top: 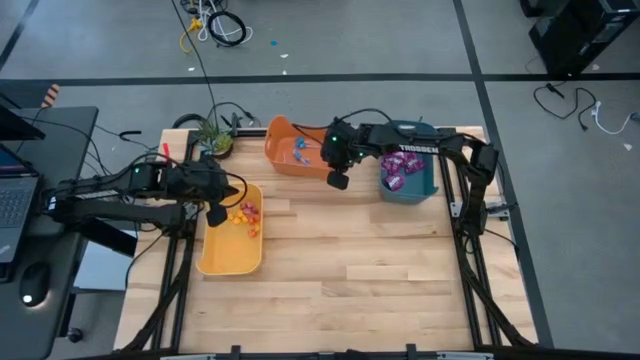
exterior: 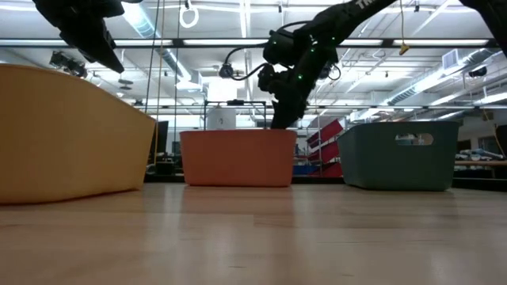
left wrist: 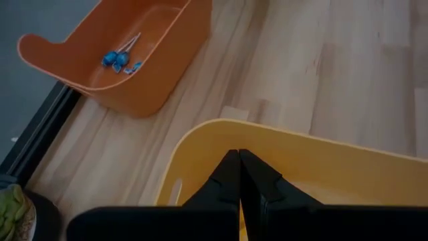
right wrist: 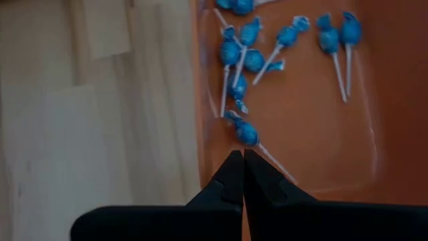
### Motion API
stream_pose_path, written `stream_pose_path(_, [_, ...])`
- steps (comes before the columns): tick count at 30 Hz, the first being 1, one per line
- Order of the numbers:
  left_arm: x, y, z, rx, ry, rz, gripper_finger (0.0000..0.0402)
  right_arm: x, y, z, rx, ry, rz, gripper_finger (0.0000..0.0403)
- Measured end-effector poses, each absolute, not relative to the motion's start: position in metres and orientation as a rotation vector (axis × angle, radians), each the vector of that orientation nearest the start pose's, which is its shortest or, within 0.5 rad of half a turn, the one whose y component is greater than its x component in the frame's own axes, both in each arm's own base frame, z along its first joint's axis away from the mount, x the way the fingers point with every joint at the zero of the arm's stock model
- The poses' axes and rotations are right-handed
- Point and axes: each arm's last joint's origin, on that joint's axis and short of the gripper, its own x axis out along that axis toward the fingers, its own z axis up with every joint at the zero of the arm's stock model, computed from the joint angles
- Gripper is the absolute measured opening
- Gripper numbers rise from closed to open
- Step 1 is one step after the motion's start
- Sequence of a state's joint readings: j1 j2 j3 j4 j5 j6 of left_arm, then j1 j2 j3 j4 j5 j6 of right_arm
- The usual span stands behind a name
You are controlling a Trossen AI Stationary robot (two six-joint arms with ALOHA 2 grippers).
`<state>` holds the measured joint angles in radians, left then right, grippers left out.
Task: Sort candy
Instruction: Move the orange bin beside the yellow bin
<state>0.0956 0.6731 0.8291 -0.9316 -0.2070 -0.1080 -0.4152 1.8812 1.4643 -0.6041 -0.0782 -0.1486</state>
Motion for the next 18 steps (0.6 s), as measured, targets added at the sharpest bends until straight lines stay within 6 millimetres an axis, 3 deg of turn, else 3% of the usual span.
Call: stream_pose_path(18, [0.114, 0.017, 0.298, -0.058, 0.761, 0.329, 0.0001, 0.377, -0.131, 0.229, 0.255, 0.973, -0.094, 0.0000])
